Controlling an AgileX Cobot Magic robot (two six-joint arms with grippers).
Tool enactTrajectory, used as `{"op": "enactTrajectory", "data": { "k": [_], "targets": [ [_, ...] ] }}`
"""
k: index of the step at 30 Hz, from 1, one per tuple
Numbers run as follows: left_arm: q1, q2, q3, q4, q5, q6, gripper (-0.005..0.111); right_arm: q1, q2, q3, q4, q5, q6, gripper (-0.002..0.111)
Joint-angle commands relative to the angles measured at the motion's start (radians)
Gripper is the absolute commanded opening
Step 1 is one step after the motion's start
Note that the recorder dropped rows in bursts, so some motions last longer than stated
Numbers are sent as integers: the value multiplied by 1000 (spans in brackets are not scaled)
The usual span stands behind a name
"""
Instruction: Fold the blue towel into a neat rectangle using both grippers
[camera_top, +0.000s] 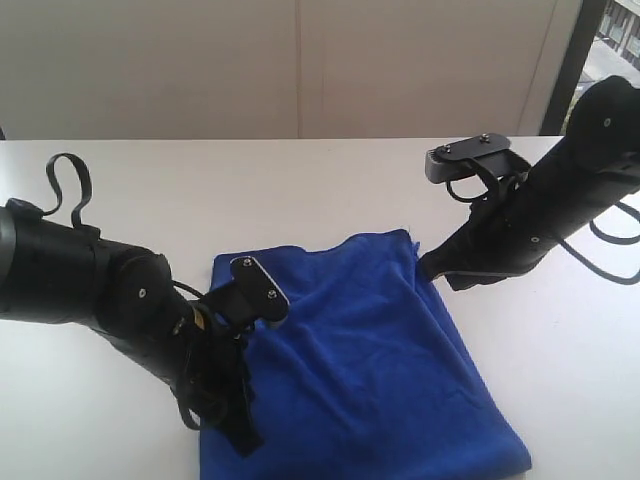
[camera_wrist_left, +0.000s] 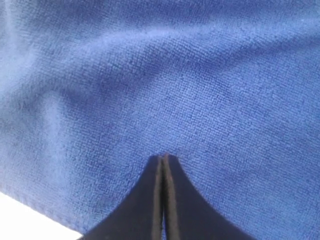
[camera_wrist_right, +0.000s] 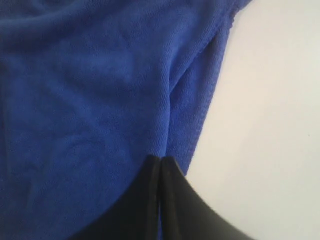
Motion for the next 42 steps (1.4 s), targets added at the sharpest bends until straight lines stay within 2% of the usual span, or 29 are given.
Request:
{"op": "enactTrajectory", "data": {
  "k": [1, 6, 10, 14, 19, 22, 24, 26, 32, 42],
  "targets": [
    [53, 21, 54, 54, 153, 2, 0, -5, -1, -6, 6, -5, -14, 0],
    [112, -27, 54, 98, 231, 2, 0, -5, -1, -6, 49, -18, -14, 0],
    [125, -81, 54, 86, 231, -1, 0, -5, 2, -6, 100, -62, -21, 0],
    [125, -145, 42, 65, 152, 2, 0, -5, 52, -35, 132, -100, -27, 0],
    [125, -196, 39, -2, -24, 2, 0, -1, 161, -110, 262, -96, -169, 2],
    [125, -196, 39, -74, 25, 2, 0, -1, 232, -176, 323, -96, -223, 12],
    [113, -196, 44, -127, 95, 4, 0, -1, 280, -231, 333, -98, -235, 19],
    [82, -196, 62, -150, 98, 13, 0, -1, 324, -284, 347, -96, -255, 23],
    [-31, -169, 89, -153, 98, 2, 0, -1, 453, -448, 343, -53, -264, 25],
    [-50, -83, 92, -157, 164, 2, 0, -1, 540, -517, 262, -45, -275, 24]
  ]
}}
